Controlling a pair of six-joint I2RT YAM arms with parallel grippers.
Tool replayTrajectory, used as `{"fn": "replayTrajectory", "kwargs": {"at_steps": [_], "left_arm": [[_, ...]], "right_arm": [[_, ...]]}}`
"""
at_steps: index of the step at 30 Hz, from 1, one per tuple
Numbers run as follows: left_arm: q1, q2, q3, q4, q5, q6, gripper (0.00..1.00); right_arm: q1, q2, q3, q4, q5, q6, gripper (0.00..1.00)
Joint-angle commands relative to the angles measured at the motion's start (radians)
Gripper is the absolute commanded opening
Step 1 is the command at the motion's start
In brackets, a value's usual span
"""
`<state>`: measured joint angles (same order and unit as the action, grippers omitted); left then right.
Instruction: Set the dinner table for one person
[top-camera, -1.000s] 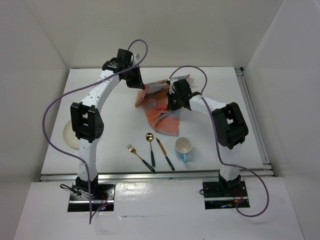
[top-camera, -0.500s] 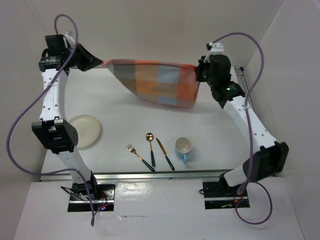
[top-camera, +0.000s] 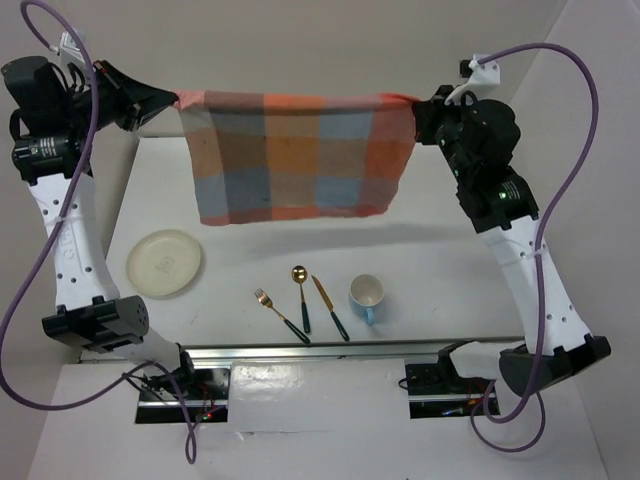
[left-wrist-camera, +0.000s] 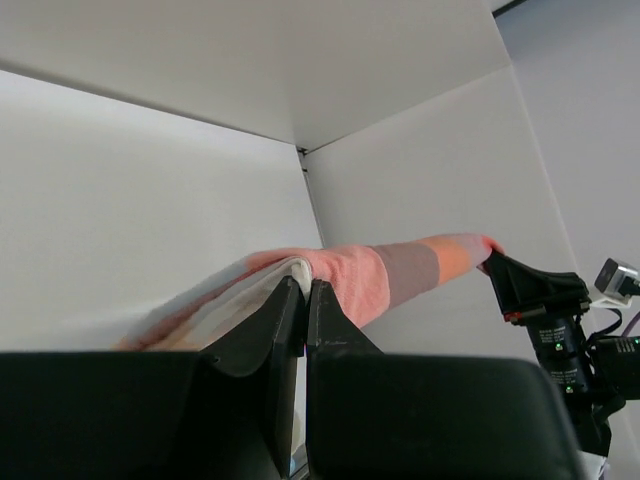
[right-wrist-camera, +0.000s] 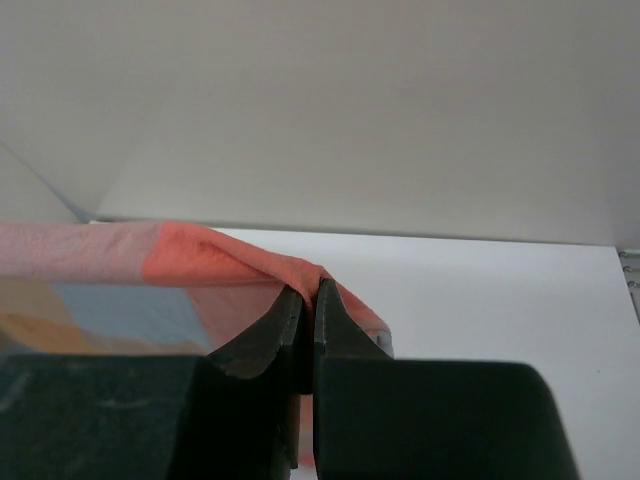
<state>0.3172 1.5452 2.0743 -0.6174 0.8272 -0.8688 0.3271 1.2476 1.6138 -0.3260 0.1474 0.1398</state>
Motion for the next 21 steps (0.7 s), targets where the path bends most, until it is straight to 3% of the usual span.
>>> {"fn": "replayTrajectory", "kwargs": {"at_steps": [1, 9, 16, 21], "left_arm": [[0.022, 0.055, 0.015, 0.058, 0.029, 0.003, 0.0], [-0.003, 0.222, 0.03, 0.082, 0.053, 0.063, 0.0], [-0.047, 0.467, 0.303, 0.085, 0.062, 0.048, 0.0], [-0.058, 0.493, 0.287, 0.159, 0.093, -0.007, 0.0]], "right_arm": [[-0.017, 0.07, 0.061, 0.008, 0.041, -0.057, 0.0], [-0.114, 0.268, 0.168, 0.087, -0.067, -0.092, 0.0], [-0.174, 0.43, 0.285, 0.142, -0.101, -0.062, 0.0], [-0.183, 0.454, 0.27, 0.165, -0.101, -0.051, 0.0]]}}
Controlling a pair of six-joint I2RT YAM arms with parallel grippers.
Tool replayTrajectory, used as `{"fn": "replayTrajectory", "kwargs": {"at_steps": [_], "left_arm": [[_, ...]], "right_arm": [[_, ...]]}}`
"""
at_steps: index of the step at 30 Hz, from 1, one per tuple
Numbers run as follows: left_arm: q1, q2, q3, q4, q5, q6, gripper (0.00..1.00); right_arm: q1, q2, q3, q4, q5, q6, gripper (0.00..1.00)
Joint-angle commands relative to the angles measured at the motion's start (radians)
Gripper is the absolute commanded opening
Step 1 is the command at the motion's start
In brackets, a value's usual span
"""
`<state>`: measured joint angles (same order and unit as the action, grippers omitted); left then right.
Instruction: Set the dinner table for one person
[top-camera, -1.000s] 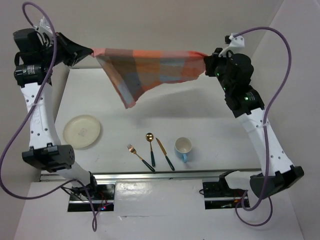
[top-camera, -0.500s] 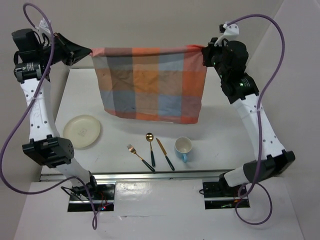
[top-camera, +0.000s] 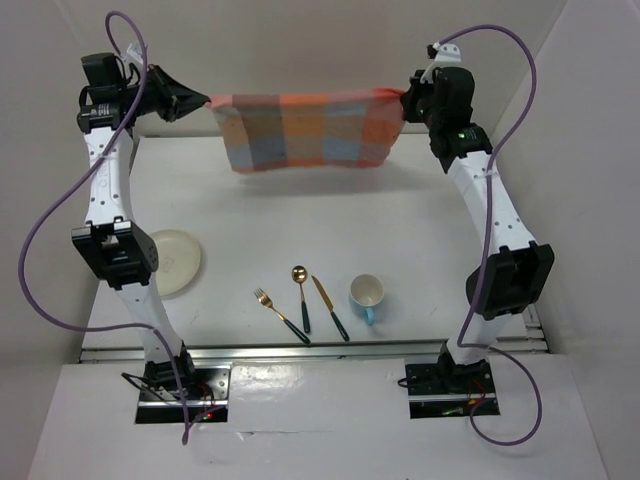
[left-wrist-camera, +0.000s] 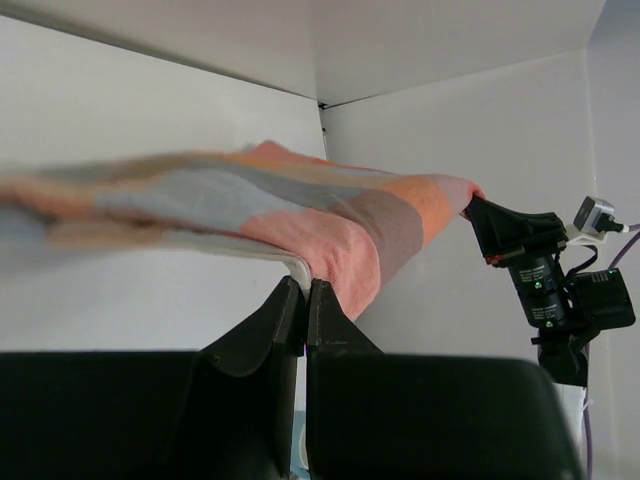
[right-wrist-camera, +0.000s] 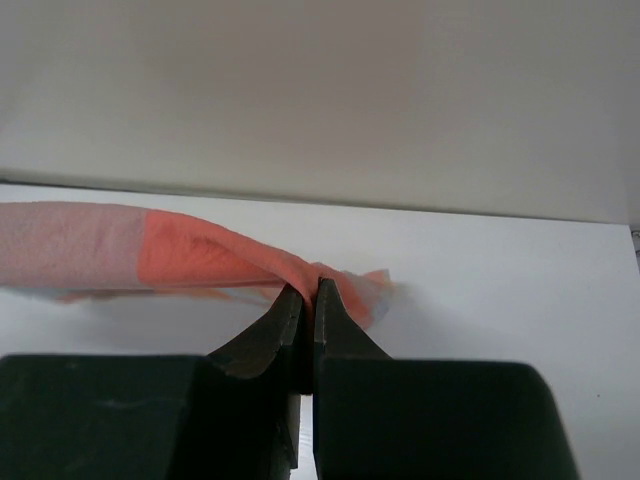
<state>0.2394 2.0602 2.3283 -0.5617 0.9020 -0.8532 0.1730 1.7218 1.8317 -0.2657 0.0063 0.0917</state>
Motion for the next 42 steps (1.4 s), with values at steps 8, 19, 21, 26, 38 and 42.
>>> {"fn": "replayTrajectory", "kwargs": {"at_steps": [8, 19, 21, 26, 38, 42], "left_arm": [[0.03, -0.282, -0.557, 0.204, 0.009, 0.068, 0.0], [0.115, -0.542, -1.06, 0.02, -0.112, 0.263, 0.95], [0.062, -0.542, -1.015, 0.005, -0.182, 0.263, 0.8], [-0.121, -0.346, -0.891, -0.033, -0.379, 0.276, 0.0], [-0.33, 0.084, -0.692, -0.075, -0.58, 0.278, 0.0], [-0.341, 0.107, -0.734, -0.075, -0.59, 0.269, 0.0]], "right_arm": [[-0.029, -0.207, -0.348, 0.114, 0.006, 0.063, 0.0], [0.023, -0.571, -0.847, -0.01, -0.056, 0.146, 1.0], [0.023, -0.581, -0.835, -0.021, -0.046, 0.164, 1.0], [0.023, -0.385, -0.721, -0.072, -0.172, 0.245, 0.25], [0.043, 0.191, -0.46, -0.142, -0.197, 0.305, 0.0], [0.043, 0.225, -0.55, -0.133, -0.177, 0.338, 0.0]]}}
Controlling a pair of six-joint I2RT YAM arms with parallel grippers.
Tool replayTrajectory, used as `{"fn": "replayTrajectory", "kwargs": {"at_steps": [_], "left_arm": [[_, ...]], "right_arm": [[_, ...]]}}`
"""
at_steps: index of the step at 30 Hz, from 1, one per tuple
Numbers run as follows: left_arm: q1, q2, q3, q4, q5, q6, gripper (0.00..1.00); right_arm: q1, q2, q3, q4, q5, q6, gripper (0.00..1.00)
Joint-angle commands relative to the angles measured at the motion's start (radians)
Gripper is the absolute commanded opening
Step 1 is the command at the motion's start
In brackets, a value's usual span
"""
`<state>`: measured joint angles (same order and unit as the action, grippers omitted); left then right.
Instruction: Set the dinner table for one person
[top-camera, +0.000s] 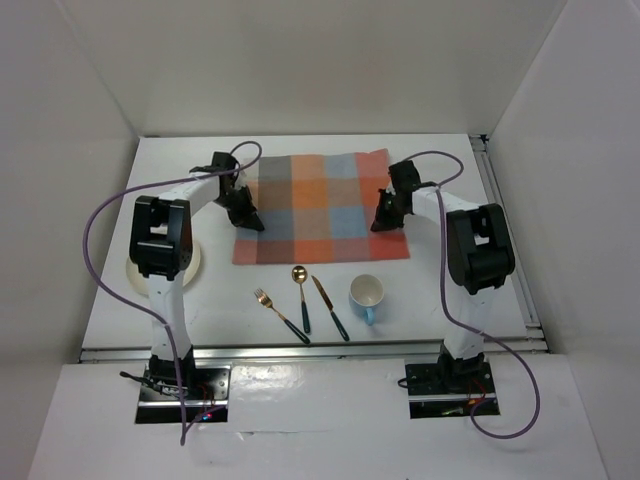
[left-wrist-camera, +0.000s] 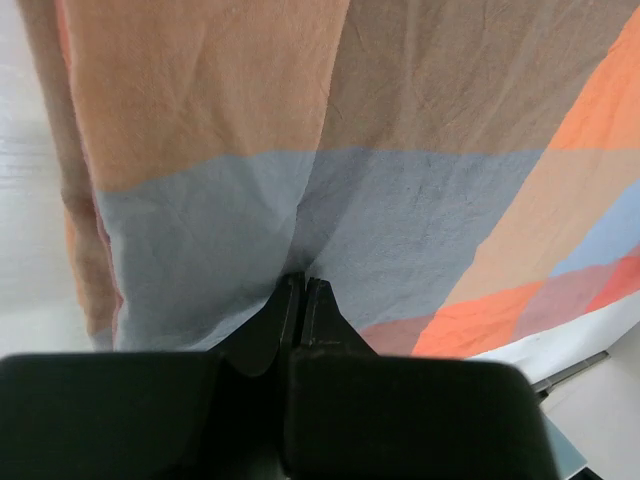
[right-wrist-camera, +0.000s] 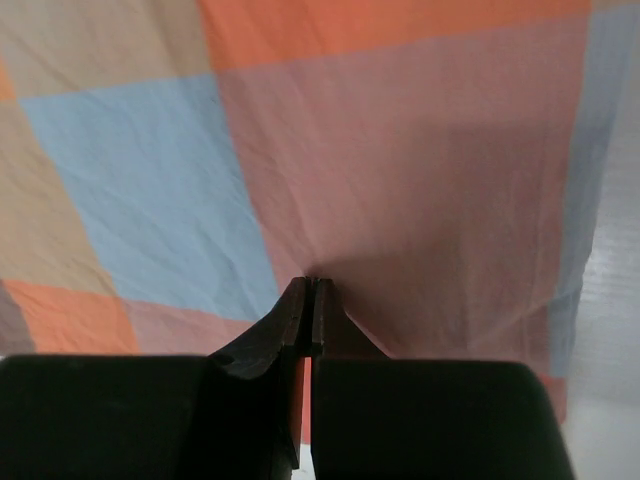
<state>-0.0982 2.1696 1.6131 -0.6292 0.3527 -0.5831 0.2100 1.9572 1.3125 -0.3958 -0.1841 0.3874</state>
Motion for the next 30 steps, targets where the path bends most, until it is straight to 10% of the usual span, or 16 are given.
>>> {"fn": "replayTrajectory", "kwargs": {"at_steps": [1, 13, 30], "left_arm": [[-0.003, -0.002, -0.028, -0.007, -0.056, -0.001, 0.0], [-0.003, -0.089, -0.229, 0.043, -0.1, -0.011, 0.0], [-0.012, -0.188, -0.243, -0.003, -0.185, -0.04, 0.0]], "right_arm": [[0.006, -0.011, -0.054, 0.023, 0.014, 0.042, 0.0], [0.015, -0.155, -0.366, 0.089, 0.006, 0.111, 0.0], [0.084, -0.199, -0.394, 0.039, 0.012, 0.093, 0.0]]}}
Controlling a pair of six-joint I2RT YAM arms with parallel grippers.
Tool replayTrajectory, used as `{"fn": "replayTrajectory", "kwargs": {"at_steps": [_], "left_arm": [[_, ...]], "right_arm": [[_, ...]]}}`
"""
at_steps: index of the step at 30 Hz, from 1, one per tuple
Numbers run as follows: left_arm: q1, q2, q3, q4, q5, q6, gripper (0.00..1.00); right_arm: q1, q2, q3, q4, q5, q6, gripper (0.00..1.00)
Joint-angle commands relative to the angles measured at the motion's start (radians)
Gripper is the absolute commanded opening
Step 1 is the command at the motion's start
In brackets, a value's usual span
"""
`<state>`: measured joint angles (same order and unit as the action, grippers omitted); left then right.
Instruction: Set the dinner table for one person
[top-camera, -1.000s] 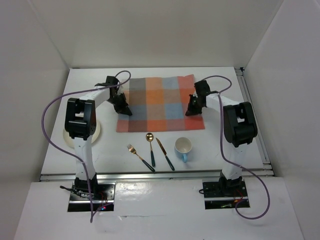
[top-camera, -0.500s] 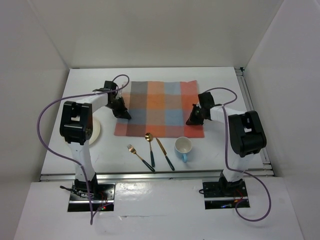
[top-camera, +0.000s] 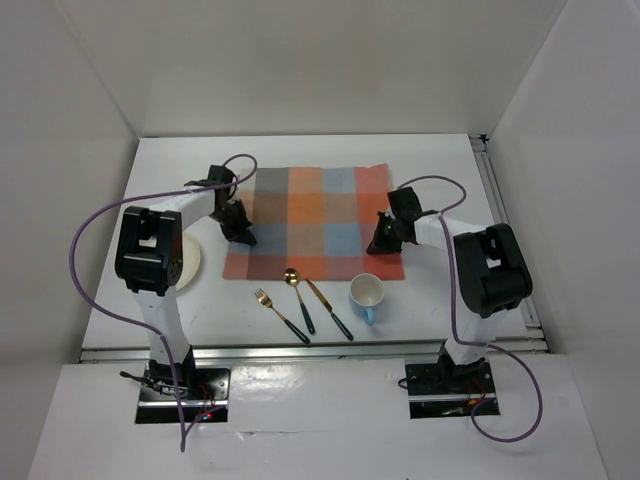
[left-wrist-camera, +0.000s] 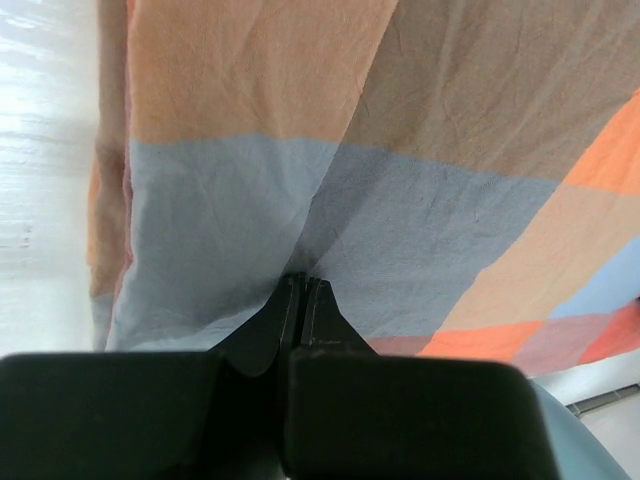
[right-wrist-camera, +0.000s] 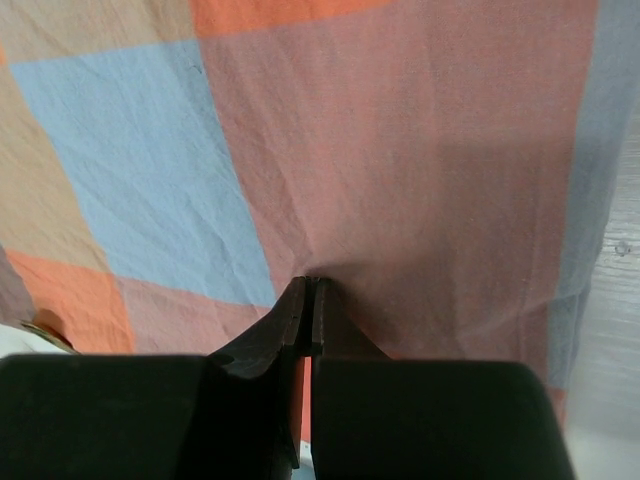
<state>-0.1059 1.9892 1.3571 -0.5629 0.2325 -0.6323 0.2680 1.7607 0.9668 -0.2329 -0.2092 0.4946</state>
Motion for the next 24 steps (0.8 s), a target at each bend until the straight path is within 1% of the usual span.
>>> {"fn": "replayTrajectory", "kwargs": {"at_steps": [1, 3, 4, 5, 6, 7, 8, 9, 10, 11, 12, 13, 15, 16, 17, 19, 20, 22, 24], "left_arm": [[-0.005, -0.007, 0.028, -0.078, -0.065, 0.01, 0.0], [-0.014, -0.022, 0.037, -0.078, -0.065, 0.009, 0.0], [-0.014, -0.023, 0.051, -0.089, -0.065, 0.009, 0.0], [-0.014, -0.035, 0.062, -0.089, -0.076, 0.009, 0.01], [-0.023, -0.05, 0.085, -0.116, -0.076, 0.009, 0.03], [-0.032, -0.05, 0.1, -0.13, -0.103, 0.009, 0.08], [-0.032, -0.065, 0.112, -0.13, -0.104, 0.009, 0.27], [-0.032, -0.078, 0.126, -0.14, -0.104, 0.009, 0.41], [-0.032, -0.107, 0.126, -0.14, -0.104, 0.02, 0.53], [-0.043, -0.122, 0.138, -0.14, -0.113, 0.02, 0.59], [-0.043, -0.138, 0.151, -0.14, -0.113, 0.02, 0.59], [-0.043, -0.165, 0.16, -0.15, -0.123, 0.029, 0.59], [-0.043, -0.19, 0.189, -0.176, -0.147, 0.029, 0.61], [-0.043, -0.2, 0.198, -0.186, -0.147, 0.029, 0.62], [-0.043, -0.229, 0.198, -0.195, -0.157, 0.029, 0.62], [-0.043, -0.257, 0.212, -0.195, -0.157, 0.029, 0.62], [-0.043, -0.271, 0.223, -0.195, -0.144, 0.029, 0.62], [-0.052, -0.308, 0.223, -0.195, -0.13, 0.039, 0.62], [-0.052, -0.317, 0.235, -0.195, -0.121, 0.039, 0.62]], "right_arm": [[0.027, -0.018, -0.027, -0.138, 0.053, -0.001, 0.0], [0.027, -0.053, -0.002, -0.157, 0.077, 0.008, 0.0], [0.027, -0.096, 0.016, -0.186, 0.089, 0.009, 0.0], [0.027, -0.119, 0.042, -0.206, 0.118, 0.009, 0.02], [0.027, -0.141, 0.097, -0.227, 0.135, 0.009, 0.1], [0.027, -0.186, 0.125, -0.262, 0.149, 0.009, 0.2], [0.027, -0.21, 0.151, -0.279, 0.181, -0.002, 0.33], [0.027, -0.234, 0.191, -0.293, 0.197, -0.002, 0.51], [0.027, -0.257, 0.203, -0.313, 0.214, -0.002, 0.78], [0.027, -0.306, 0.204, -0.353, 0.226, -0.002, 0.81], [0.027, -0.332, 0.204, -0.367, 0.238, -0.011, 0.86], [0.027, -0.389, 0.188, -0.397, 0.247, -0.011, 0.87], [0.027, -0.45, 0.132, -0.434, 0.257, -0.011, 0.87], [0.027, -0.516, 0.107, -0.45, 0.243, -0.001, 0.87], [0.027, -0.55, 0.081, -0.476, 0.196, 0.012, 0.87], [0.049, -0.613, 0.004, -0.505, 0.157, 0.041, 0.87], [0.06, -0.671, -0.02, -0.534, 0.14, 0.059, 0.87], [0.1, -0.719, -0.094, -0.543, 0.088, 0.12, 0.93], [0.132, -0.77, -0.131, -0.553, 0.073, 0.18, 0.94]]}}
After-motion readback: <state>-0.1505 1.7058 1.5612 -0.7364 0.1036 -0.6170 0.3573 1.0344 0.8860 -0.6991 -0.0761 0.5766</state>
